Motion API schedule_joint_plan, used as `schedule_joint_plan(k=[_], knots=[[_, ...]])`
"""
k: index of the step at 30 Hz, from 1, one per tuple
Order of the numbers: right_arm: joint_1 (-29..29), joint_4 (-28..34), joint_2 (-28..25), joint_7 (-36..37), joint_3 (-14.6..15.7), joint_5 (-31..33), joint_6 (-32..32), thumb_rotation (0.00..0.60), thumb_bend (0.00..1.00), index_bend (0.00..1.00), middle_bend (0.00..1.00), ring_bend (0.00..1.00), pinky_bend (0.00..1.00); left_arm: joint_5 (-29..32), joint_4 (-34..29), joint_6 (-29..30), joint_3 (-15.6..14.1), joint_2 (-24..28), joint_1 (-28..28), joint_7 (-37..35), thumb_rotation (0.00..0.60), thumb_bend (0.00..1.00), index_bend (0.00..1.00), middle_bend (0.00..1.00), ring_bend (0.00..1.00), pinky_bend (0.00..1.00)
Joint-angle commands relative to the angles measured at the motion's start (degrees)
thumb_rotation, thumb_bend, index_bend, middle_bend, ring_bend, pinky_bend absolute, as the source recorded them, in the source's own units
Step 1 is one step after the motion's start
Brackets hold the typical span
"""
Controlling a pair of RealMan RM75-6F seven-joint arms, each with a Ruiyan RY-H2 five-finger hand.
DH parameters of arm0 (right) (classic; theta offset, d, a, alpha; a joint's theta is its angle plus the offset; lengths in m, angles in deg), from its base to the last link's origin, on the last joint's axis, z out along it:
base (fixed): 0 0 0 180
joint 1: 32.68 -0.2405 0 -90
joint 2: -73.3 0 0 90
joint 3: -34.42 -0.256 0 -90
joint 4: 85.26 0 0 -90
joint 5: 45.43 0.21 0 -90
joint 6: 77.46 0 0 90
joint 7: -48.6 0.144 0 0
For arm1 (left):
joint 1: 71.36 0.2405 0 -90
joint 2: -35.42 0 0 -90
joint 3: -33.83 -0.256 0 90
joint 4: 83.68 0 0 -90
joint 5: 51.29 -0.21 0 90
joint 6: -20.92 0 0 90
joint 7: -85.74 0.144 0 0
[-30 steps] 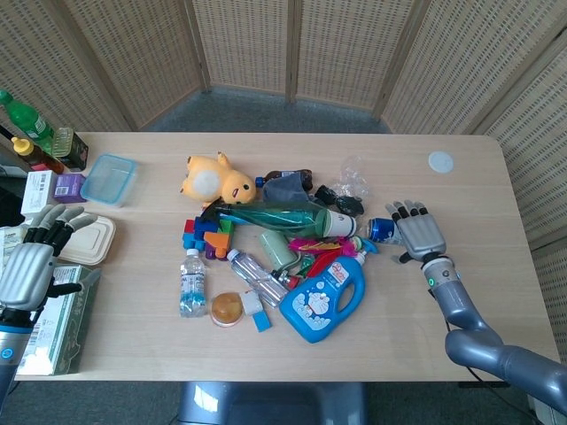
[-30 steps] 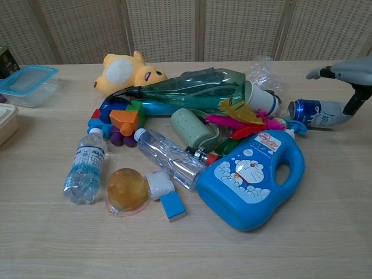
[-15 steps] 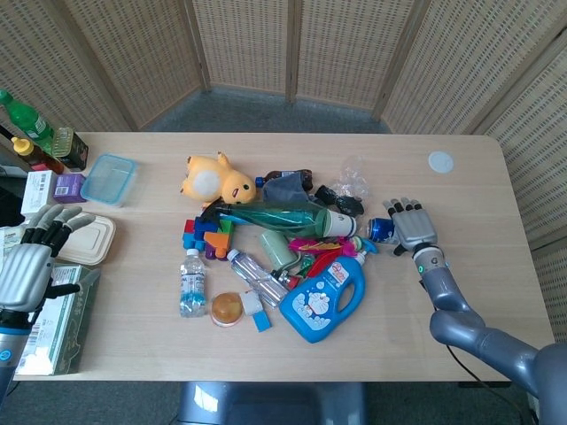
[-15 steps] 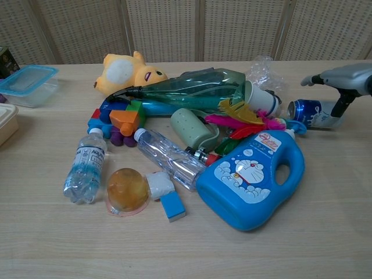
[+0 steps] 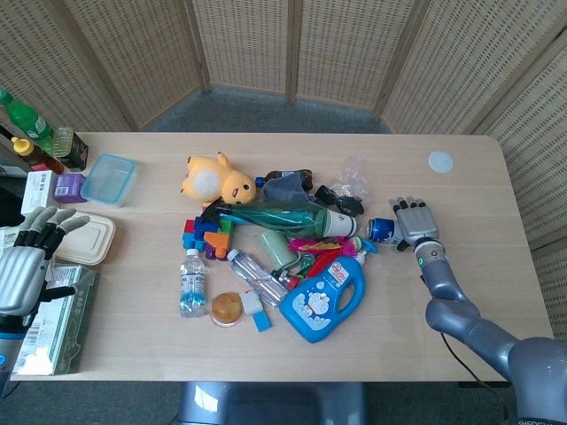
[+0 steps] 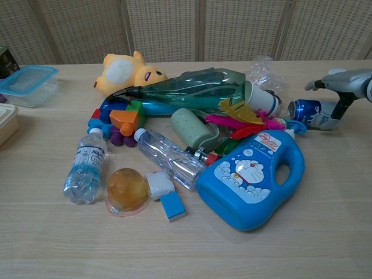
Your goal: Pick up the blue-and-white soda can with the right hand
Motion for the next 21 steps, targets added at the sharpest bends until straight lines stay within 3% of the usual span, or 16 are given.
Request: schedule_joint_plan(k=[1, 7, 14, 21], knots=[[0.06, -1.33, 0.84, 0.84, 0.09, -0.03, -0.61, 0.597, 0.08, 0.0, 0.0, 0.0, 0.0, -0.08, -0.03, -0.04, -0.05, 0.0, 0.01, -0.07, 0.564, 0.26, 0.19, 0.15, 0.0, 0.0], [-0.02, -2.61, 1.41, 1.8, -0.05, 0.06, -1.51, 0.6, 0.09, 0.01, 0.05, 0.0, 0.0, -0.33, -0.11, -0.14, -0.11, -0.01, -0.06, -0.05, 0.564, 0.26, 0.18, 0.15, 0.0, 0.0], [0.0, -2.84, 1.99, 2.23, -0.41, -0.46, -0.37, 0.6, 0.1, 0.15, 0.19, 0.06, 0.0, -0.48, -0.14, -0.03, -0.2, 0.01, 0.08, -0.37, 0.566, 0.26, 0.19, 0.15, 0.0, 0.0], [-0.68, -3.04, 2.82, 0.16, -0.52, 0.58, -0.11, 0.6, 0.1, 0.18, 0.22, 0.1, 0.05, -0.51, 0.0, 0.09, -0.25, 0.1, 0.25, -0.77, 0.566, 0.25, 0.18, 0.15, 0.0, 0.0]])
